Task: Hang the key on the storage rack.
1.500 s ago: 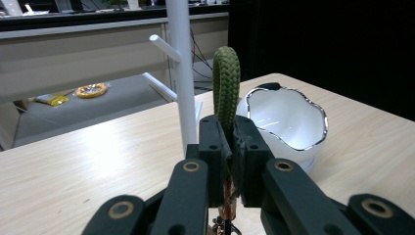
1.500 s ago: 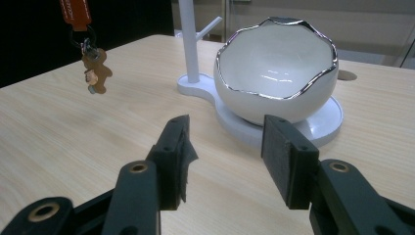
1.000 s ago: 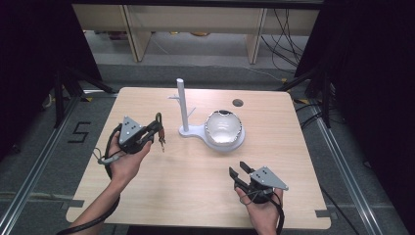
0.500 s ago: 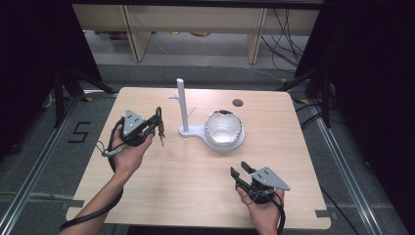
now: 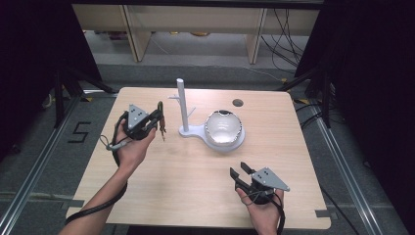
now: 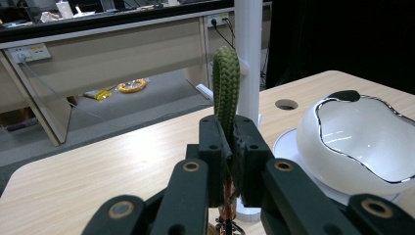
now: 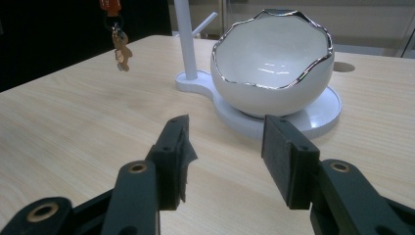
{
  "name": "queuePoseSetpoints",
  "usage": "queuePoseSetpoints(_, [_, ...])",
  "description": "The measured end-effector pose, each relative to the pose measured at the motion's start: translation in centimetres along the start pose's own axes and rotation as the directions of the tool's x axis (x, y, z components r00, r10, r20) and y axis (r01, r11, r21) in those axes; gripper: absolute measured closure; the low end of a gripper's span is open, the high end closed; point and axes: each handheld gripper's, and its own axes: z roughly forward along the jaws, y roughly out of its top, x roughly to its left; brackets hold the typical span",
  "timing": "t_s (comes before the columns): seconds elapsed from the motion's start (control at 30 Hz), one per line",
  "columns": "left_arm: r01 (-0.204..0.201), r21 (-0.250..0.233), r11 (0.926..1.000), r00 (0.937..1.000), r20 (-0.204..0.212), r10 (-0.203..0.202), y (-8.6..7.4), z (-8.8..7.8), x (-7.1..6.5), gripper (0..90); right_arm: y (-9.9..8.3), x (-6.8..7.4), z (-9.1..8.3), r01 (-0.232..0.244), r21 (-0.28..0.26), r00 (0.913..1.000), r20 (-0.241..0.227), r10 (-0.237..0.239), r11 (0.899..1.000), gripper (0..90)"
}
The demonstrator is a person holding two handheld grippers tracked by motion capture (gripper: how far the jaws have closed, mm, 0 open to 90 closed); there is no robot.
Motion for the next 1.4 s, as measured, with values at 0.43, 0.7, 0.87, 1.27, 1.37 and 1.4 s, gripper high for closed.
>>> queuePoseSetpoints(0.43, [0.003,0.017,0.9999,0.9999,-0.013,-0.003,0.5,1.4,0.0,83.2,-0.2,0.1,0.1,-0.007,0.005,0.9998,-0.021,0.007,1.0,53.9])
queuePoseSetpoints(0.7, [0.002,0.019,0.9998,0.9998,-0.021,-0.002,0.7,1.9,0.1,83.2,-0.2,-0.1,0.1,-0.01,-0.004,0.9998,-0.016,0.01,1.0,53.9])
queuePoseSetpoints(0.87, [-0.004,0.021,0.9998,0.9996,-0.026,0.004,0.8,2.1,0.1,83.2,-0.2,0.0,0.0,-0.011,-0.002,0.9998,-0.017,0.011,1.0,53.9])
queuePoseSetpoints(1.27, [-0.002,0.031,0.9995,0.9996,-0.03,0.003,1.2,3.1,-0.1,83.2,-0.2,-0.3,-0.1,-0.02,-0.001,0.9998,-0.003,0.02,1.0,53.8])
queuePoseSetpoints(1.37, [-0.004,0.029,0.9996,0.9995,-0.03,0.005,1.2,3.3,-0.2,83.1,-0.2,-0.2,-0.1,-0.029,-0.001,0.9995,-0.013,0.029,1.0,53.7])
queuePoseSetpoints(1.4, [-0.003,0.026,0.9997,0.9995,-0.031,0.004,1.3,3.3,-0.3,83.1,-0.2,-0.2,-0.1,-0.028,0.001,0.9996,-0.008,0.028,1.0,53.7])
